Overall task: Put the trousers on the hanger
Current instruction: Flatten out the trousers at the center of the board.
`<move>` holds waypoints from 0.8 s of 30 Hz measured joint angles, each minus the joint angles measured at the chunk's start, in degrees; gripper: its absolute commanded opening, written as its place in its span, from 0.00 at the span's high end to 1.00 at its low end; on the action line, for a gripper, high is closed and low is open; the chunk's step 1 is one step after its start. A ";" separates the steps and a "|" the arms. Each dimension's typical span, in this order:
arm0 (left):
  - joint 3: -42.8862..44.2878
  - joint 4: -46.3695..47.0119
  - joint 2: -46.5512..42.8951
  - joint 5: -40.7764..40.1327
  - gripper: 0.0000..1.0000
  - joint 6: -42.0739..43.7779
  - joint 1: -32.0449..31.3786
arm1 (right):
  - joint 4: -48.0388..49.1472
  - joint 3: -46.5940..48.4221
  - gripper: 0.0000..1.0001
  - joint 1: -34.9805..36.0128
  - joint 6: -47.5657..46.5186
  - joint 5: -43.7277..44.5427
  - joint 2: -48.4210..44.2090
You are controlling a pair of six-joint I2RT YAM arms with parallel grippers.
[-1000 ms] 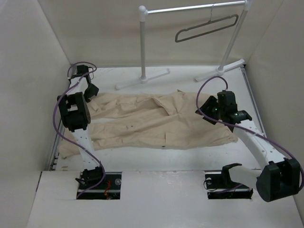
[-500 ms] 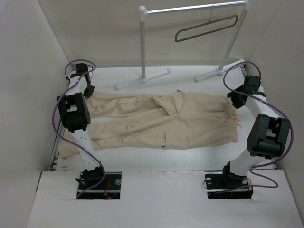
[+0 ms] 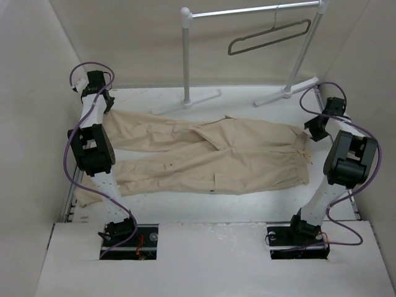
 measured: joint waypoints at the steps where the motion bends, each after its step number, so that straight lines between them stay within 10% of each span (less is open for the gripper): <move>1: 0.20 0.59 0.00 0.00 1.00 -0.07 -0.07 | 0.00 0.74 0.48 0.09 -0.46 -0.17 0.87; 16: 10.16 13.88 9.38 -0.94 0.92 -1.29 -0.33 | -4.28 8.17 0.61 1.57 -3.43 -2.56 5.81; 24: 8.33 13.90 14.01 -0.57 0.50 -1.05 -0.44 | -6.08 8.72 0.52 3.15 -4.72 -3.82 6.01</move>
